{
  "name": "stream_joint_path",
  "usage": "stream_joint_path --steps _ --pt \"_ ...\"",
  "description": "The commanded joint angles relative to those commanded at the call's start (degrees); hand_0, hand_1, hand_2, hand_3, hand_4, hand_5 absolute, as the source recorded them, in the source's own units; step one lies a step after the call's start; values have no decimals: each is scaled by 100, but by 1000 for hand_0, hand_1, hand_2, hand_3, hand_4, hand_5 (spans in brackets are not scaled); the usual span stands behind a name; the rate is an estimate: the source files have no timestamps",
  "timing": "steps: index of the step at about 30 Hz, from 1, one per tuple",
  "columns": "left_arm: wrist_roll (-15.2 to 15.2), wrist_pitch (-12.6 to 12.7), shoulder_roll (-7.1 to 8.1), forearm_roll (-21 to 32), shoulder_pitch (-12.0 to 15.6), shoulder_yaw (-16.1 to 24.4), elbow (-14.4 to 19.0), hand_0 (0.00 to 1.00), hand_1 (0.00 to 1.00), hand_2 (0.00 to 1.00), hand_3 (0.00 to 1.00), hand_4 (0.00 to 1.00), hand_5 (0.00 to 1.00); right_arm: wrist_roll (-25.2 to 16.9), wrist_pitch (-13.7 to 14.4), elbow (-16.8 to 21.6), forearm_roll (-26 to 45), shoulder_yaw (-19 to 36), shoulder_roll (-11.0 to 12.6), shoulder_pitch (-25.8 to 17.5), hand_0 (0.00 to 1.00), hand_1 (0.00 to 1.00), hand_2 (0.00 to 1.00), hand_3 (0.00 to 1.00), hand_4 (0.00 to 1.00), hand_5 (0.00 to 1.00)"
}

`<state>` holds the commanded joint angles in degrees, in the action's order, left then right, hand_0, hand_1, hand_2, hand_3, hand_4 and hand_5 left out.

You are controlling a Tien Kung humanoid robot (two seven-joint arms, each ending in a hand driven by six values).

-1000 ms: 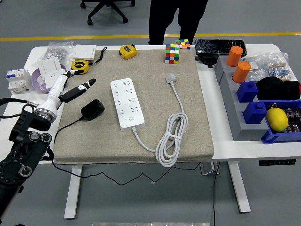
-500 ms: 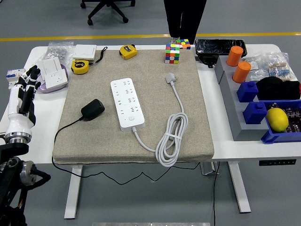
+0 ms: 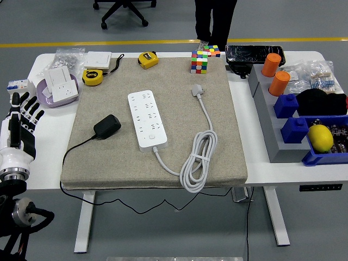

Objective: Pick up the plug,place it near the board,insert it into the board,press the button

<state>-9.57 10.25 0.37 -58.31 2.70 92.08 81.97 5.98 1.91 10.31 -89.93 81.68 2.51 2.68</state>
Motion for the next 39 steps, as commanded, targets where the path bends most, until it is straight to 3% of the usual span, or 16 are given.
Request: stream_joint_path --steps 25,39 --pt "134 -108 20 -228 -47 -30 11 757 808 777 767 998 833 53 -21 0 -103 2 -67 153 624 584 617 540 879 609" --pt "117 -78 -37 -367 66 30 81 753 790 749 751 998 824 134 -42 0 -355 168 -44 261 623 584 617 540 878 609"
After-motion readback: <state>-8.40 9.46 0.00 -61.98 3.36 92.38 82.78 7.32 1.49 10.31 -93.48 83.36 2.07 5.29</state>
